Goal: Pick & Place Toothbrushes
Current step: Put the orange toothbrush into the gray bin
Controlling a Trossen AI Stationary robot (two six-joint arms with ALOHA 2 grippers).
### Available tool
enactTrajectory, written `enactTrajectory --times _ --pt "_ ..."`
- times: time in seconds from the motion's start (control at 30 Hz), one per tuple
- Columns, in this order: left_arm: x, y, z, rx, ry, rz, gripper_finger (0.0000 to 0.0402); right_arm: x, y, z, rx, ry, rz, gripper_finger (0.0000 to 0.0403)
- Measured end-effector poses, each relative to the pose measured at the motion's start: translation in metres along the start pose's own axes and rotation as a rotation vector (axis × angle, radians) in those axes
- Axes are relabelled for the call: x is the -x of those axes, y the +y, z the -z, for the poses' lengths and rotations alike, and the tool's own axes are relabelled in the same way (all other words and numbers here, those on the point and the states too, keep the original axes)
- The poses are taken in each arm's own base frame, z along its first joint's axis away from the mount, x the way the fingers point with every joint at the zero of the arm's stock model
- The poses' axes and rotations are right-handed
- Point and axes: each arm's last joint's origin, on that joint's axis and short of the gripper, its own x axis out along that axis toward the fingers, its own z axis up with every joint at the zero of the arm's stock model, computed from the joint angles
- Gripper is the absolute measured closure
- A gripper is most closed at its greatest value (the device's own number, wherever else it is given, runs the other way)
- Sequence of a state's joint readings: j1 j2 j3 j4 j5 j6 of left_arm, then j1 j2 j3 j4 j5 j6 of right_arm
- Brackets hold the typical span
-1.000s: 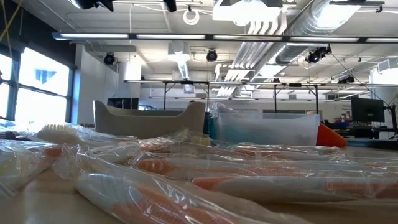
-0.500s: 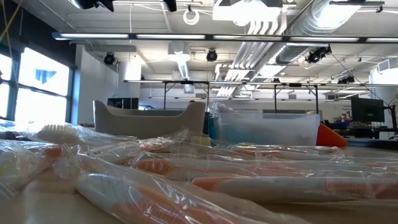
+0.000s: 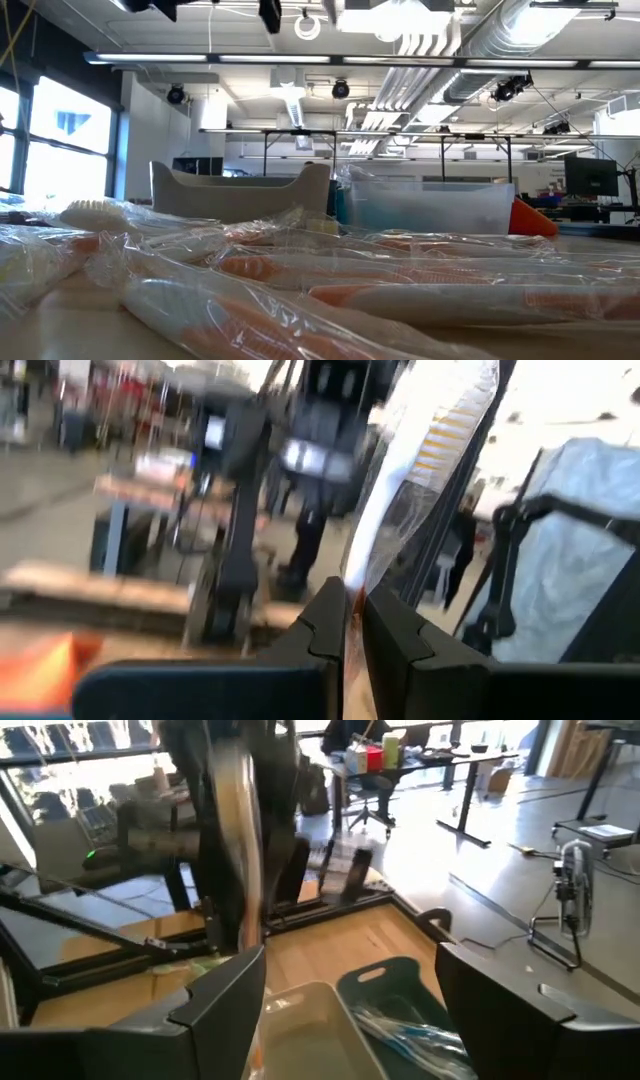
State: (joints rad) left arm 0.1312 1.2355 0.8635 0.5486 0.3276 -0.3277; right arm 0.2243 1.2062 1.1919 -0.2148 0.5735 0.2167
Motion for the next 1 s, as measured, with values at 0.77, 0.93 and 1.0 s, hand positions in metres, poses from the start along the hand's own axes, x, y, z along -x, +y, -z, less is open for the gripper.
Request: enactTrajectory --times 0.77,0.93,1.0 --pt "0.023 0.015 0.055 0.292 0.543 -0.384 0.0389 0.0 -0.03 -0.004 0.074 0.03 0.158 0.0117" --pt "0.029 0.017 0.053 0.334 0.643 -0.517 0.0389 -0.003 -0.039 -0.004 0.086 0.047 0.198 0.0117" --pt "0.031 0.017 0.047 0.34 0.671 -0.554 0.0389 -0.004 -0.043 -0.003 0.11 0.058 0.214 0.0117"
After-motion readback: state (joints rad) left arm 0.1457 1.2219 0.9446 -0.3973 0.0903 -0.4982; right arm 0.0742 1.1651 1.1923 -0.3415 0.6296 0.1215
